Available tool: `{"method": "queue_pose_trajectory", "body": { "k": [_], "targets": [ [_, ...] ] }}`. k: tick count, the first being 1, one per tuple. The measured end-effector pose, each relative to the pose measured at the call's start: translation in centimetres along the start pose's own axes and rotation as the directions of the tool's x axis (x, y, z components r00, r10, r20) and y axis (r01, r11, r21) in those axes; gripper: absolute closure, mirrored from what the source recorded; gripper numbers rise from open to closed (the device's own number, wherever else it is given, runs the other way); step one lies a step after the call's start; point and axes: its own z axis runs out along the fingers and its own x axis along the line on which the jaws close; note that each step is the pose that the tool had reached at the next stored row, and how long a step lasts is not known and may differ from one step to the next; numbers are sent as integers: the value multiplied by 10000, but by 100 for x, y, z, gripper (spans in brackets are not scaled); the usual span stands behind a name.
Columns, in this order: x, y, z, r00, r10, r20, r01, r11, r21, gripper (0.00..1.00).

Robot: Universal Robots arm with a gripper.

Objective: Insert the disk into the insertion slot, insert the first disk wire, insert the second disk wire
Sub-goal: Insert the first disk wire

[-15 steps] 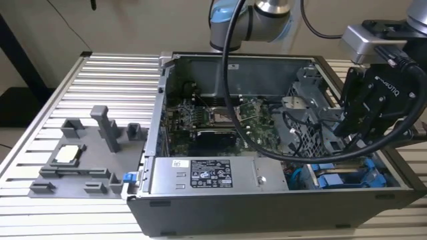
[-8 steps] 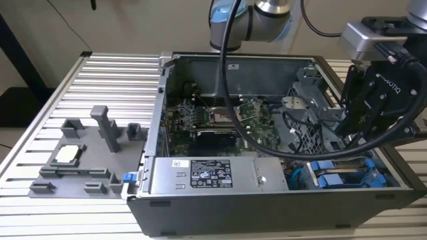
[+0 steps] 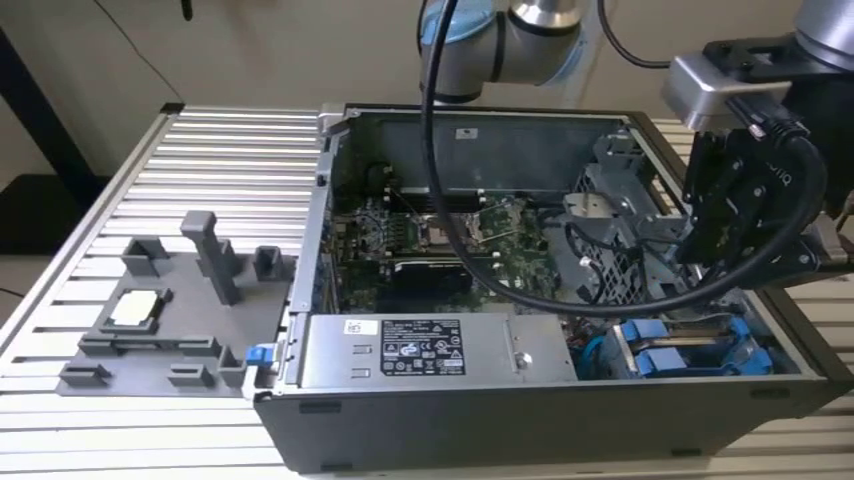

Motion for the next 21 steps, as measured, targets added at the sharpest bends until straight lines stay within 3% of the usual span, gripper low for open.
{"method": "queue_pose_trajectory", "body": {
  "k": [3, 7, 13, 18, 21],
  "targets": [
    [-10, 23, -3, 10000, -8, 15, 8, 9993, 379, 59],
    [-14, 48, -4, 9999, -24, 149, 12, 9969, 785, 59],
    [-21, 79, -8, 9995, -76, 299, 42, 9936, 1126, 59],
    [-30, 89, -1, 9990, -274, 344, 216, 9874, 1567, 59],
    [-58, 90, 14, 9985, -421, 353, 359, 9864, 1605, 59]
  ]
}}
